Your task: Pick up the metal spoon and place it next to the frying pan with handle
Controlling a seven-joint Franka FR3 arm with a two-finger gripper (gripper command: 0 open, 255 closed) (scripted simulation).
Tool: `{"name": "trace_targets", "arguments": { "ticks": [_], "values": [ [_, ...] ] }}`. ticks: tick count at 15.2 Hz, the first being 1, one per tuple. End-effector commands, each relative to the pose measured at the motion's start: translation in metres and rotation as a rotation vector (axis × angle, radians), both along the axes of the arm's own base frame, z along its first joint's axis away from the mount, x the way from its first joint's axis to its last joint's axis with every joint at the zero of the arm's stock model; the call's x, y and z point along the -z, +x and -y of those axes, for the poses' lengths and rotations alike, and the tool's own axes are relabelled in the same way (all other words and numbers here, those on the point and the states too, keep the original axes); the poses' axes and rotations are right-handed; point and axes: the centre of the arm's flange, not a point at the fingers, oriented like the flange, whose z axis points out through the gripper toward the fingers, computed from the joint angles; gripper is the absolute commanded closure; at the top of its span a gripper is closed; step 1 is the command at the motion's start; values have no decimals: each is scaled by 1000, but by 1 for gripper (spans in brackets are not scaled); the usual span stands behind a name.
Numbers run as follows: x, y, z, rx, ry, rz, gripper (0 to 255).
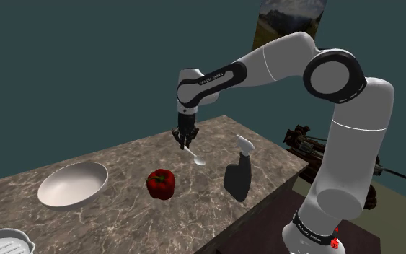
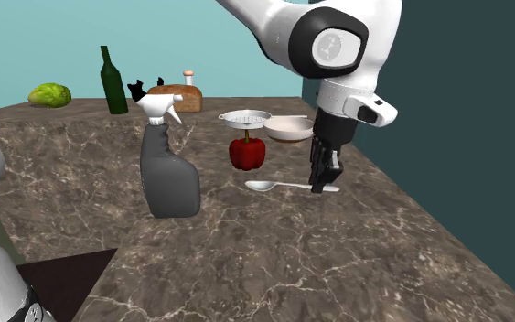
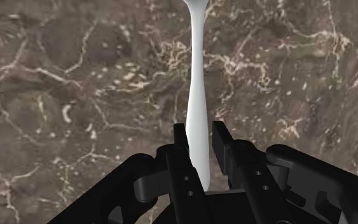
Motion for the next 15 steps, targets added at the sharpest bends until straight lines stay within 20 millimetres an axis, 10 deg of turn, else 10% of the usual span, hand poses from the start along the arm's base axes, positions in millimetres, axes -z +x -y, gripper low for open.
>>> {"name": "trace_targets", "arguments": {
  "ticks": [1, 13, 15],
  "values": [
    [-11, 1, 0, 0, 0, 0, 255],
    [-71, 1, 0, 0, 0, 0, 255],
    [-71, -8, -25, 0, 0, 0, 255]
  ]
}}
